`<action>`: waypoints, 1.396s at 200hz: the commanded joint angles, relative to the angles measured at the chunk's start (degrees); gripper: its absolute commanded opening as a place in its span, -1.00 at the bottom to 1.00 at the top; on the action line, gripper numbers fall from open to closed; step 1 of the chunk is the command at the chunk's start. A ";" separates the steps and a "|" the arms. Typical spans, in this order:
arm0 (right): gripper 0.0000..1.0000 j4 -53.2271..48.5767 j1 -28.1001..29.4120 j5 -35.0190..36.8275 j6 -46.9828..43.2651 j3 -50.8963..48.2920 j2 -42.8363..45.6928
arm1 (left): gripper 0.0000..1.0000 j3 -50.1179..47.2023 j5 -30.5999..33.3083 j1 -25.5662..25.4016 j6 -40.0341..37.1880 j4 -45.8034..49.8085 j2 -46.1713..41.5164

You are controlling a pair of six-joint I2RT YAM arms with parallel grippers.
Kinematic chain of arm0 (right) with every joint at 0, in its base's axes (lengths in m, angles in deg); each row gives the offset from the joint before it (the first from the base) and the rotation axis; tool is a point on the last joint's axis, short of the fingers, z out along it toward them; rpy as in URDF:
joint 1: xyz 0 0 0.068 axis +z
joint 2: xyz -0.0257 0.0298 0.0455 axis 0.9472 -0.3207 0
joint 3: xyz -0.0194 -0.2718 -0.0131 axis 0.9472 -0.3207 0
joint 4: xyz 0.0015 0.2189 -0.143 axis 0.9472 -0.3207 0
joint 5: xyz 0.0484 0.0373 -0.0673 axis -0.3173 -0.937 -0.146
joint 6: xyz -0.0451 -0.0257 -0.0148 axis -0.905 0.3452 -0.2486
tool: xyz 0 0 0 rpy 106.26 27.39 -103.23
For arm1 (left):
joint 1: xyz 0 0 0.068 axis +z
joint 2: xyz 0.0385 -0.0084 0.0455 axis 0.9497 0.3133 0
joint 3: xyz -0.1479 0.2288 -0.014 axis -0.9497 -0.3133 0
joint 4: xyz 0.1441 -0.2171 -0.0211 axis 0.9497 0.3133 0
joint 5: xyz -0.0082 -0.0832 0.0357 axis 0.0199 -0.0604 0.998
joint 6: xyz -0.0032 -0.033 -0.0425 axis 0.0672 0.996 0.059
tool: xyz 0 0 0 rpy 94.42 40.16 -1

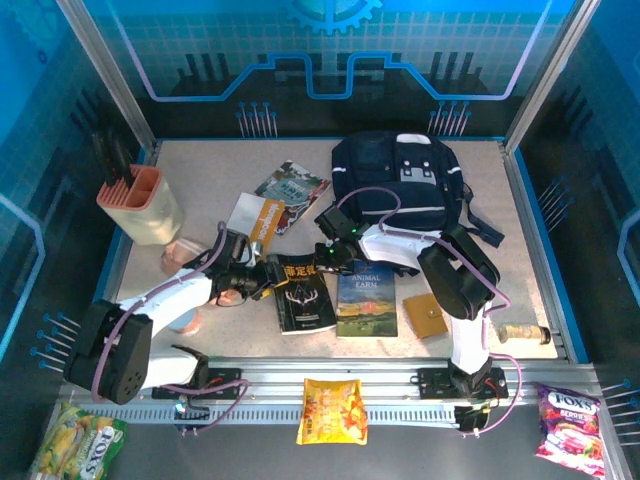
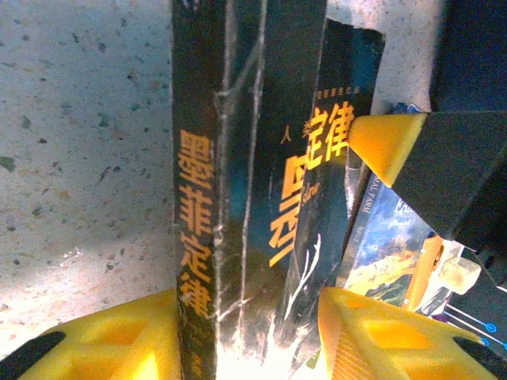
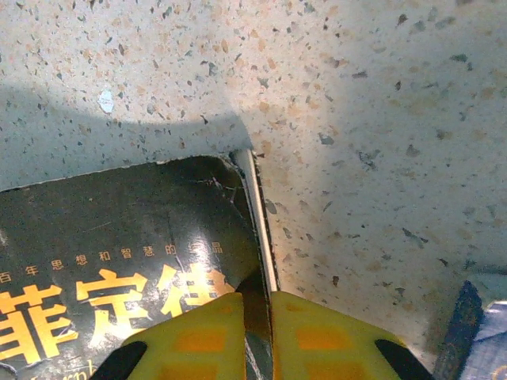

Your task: Pack books, pencil case, and school supplies into a backpack

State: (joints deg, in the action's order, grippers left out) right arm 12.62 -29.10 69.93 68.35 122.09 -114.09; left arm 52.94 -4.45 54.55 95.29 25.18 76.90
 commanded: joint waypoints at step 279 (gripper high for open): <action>0.99 46.99 -11.96 -9.47 33.23 -26.84 34.43 | -0.81 20.46 13.34 2.72 32.65 -40.16 7.15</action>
State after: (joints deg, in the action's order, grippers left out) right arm 54.19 -42.91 58.89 93.51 94.15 -79.29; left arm 70.29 6.44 58.57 121.80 -3.95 82.41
